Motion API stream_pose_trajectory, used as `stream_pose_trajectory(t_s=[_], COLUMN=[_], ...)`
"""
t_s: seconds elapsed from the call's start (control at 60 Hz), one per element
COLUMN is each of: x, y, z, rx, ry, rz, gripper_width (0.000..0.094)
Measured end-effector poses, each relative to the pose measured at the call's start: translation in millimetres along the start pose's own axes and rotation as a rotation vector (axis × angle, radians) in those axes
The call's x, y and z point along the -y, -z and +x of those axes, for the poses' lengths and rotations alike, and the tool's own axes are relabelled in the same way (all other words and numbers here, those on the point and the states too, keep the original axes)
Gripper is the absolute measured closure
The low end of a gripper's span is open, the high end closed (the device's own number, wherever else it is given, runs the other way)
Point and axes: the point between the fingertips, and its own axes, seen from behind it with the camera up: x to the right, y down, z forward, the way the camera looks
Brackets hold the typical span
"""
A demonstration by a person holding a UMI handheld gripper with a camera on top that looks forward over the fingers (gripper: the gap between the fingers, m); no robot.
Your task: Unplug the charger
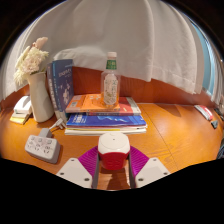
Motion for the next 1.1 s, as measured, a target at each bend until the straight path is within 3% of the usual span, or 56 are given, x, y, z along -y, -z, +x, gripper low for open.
stream_pose_trajectory(t_s=[0.133,0.233,0.3,0.517,0.8,1.1], x=[-3.3,-12.5,-11.7,7.2,68.5,70.4], y=[-0.4,1.6,7.2,58.8,185.4,277.4], z=[-3.4,-14.1,-17.3,-28.4,-63.2,-134.5], rx=[-0.001,0.036,0.04,0.021,-0.019,0.063], ry=[0.038,0.02,0.012,-0.018,-0.044,-0.024], rz=[0.006,-0.042,-0.043,-0.01,0.119,0.162], gripper_width=[0.0419,0.0167,0.012,0.0114,0.0102,0.0095])
